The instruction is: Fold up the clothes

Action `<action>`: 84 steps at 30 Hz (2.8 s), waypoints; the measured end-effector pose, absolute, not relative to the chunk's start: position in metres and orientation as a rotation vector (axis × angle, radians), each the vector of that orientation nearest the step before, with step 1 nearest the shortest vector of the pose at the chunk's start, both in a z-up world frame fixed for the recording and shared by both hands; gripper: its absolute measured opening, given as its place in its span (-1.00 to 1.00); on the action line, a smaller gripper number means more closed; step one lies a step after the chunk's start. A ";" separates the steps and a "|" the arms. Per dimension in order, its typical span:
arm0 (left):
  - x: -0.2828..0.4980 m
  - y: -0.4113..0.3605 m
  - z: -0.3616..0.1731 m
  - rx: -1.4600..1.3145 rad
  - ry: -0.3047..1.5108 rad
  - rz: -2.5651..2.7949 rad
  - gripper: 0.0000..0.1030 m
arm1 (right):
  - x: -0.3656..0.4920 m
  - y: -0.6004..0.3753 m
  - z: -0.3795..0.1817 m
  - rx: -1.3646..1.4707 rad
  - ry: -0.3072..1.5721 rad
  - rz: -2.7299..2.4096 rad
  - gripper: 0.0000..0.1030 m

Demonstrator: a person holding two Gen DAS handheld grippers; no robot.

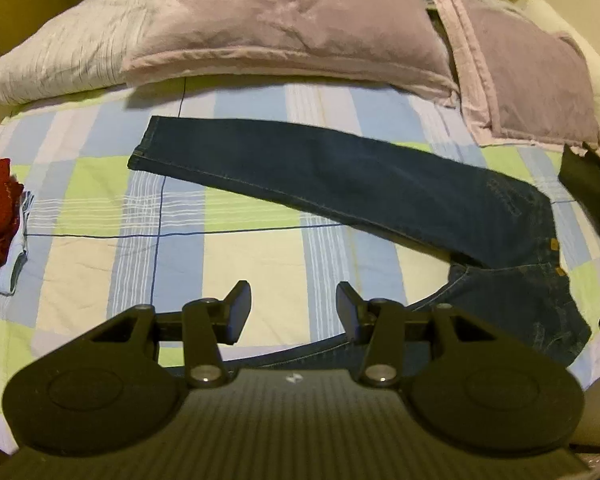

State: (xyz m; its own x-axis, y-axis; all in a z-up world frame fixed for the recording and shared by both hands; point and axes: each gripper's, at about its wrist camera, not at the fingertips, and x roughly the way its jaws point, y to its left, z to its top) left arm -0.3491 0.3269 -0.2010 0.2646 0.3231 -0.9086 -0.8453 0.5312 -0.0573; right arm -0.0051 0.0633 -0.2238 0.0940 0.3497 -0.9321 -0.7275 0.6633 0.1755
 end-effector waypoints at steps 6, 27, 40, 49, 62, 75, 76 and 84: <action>-0.326 0.337 -0.230 -0.610 1.049 0.830 -0.18 | 0.006 0.093 -0.237 -0.380 1.211 0.887 0.45; -0.140 0.415 -0.382 -0.352 1.032 0.616 -0.23 | 0.175 0.240 -0.373 -0.585 1.000 1.324 0.25; -0.078 0.503 -0.434 -0.103 1.044 0.434 -0.23 | 0.255 0.311 -0.423 -0.825 0.951 1.502 0.24; -0.071 0.556 -0.449 -0.019 1.139 0.283 -0.20 | 0.268 0.325 -0.433 -0.893 1.028 1.595 -0.16; -0.079 0.532 -0.446 0.053 1.138 0.216 -0.93 | 0.236 0.326 -0.432 -1.055 0.922 1.551 -0.91; -0.256 0.368 -0.315 -0.217 0.887 0.489 -0.94 | 0.109 0.165 -0.307 -1.090 0.367 1.470 -0.99; -0.273 0.350 -0.318 -0.293 0.906 0.496 -0.94 | 0.094 0.144 -0.306 -1.116 0.392 1.470 -0.99; -0.356 0.252 -0.371 -0.800 1.017 0.545 -0.78 | 0.010 0.020 -0.363 -1.333 0.686 1.266 -0.44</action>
